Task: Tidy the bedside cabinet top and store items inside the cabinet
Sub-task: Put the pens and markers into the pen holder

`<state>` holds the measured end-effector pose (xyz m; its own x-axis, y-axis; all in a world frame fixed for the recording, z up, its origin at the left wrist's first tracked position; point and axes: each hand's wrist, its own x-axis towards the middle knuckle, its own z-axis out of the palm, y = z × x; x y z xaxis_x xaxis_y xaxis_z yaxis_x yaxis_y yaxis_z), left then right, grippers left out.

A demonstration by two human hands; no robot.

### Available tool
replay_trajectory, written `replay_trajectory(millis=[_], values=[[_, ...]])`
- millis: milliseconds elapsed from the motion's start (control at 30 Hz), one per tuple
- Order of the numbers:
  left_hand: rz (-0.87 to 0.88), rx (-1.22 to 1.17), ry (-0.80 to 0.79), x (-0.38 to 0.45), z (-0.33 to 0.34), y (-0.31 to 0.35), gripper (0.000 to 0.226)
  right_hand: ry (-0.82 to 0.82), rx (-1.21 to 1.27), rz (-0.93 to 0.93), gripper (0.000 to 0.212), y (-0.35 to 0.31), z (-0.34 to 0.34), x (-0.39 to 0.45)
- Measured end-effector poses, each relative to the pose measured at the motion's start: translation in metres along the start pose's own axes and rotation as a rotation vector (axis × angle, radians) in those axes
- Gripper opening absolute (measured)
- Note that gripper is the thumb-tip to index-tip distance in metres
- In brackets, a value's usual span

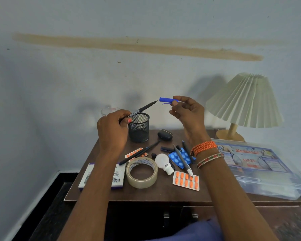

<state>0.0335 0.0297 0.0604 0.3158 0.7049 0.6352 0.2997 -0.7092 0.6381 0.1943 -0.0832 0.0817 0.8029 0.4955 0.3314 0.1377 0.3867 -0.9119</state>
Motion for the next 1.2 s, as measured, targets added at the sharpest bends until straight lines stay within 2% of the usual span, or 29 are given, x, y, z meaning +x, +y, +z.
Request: replay_trajectory(millis=[100,167,300,500,800,1000,1200], values=[[0.002,0.003,0.002,0.0,0.002,-0.001,0.018,-0.005,-0.133,-0.114,0.019,0.002,0.001,0.0],[-0.009,0.016,-0.01,0.001,0.005,-0.004,0.019,0.051,-0.17,-0.159,0.02,0.003,0.001,0.0],[-0.036,0.029,-0.03,0.001,0.01,-0.011,0.021,0.144,-0.164,-0.185,0.022,0.002,-0.001,0.002],[-0.031,0.005,-0.022,0.001,0.013,-0.008,0.022,0.137,-0.171,-0.206,0.028,-0.001,0.001,-0.002],[-0.03,0.011,-0.019,0.0,0.012,-0.005,0.023,0.134,-0.203,-0.203,0.022,-0.004,0.003,-0.004],[-0.018,0.018,-0.017,0.0,0.01,-0.005,0.022,0.146,-0.178,-0.206,0.01,-0.009,0.005,-0.007],[-0.001,0.061,-0.007,0.001,0.009,-0.004,0.021,0.191,-0.244,-0.244,0.009,-0.01,0.006,-0.008]])
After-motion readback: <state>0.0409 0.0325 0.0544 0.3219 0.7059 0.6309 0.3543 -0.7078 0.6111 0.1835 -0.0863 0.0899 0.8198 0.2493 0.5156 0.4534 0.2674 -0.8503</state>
